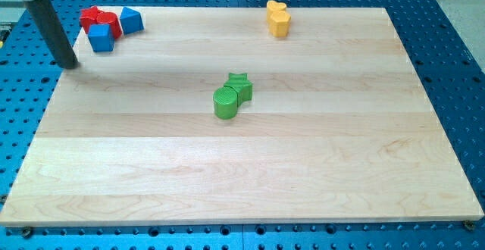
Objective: Slide the red blocks diagonally to the bottom left of the yellow blocks
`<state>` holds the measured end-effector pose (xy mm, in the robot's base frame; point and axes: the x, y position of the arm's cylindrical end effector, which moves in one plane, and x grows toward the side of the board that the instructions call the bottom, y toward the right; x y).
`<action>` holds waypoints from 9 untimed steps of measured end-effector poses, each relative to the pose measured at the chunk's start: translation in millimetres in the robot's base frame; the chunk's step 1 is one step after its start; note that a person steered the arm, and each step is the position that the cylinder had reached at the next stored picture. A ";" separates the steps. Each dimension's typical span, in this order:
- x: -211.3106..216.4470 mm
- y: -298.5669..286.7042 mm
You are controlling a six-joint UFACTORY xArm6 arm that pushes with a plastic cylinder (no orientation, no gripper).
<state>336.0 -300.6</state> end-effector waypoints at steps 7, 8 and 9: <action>-129.5 61.1; -109.7 75.8; -103.0 76.0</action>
<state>233.0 -224.5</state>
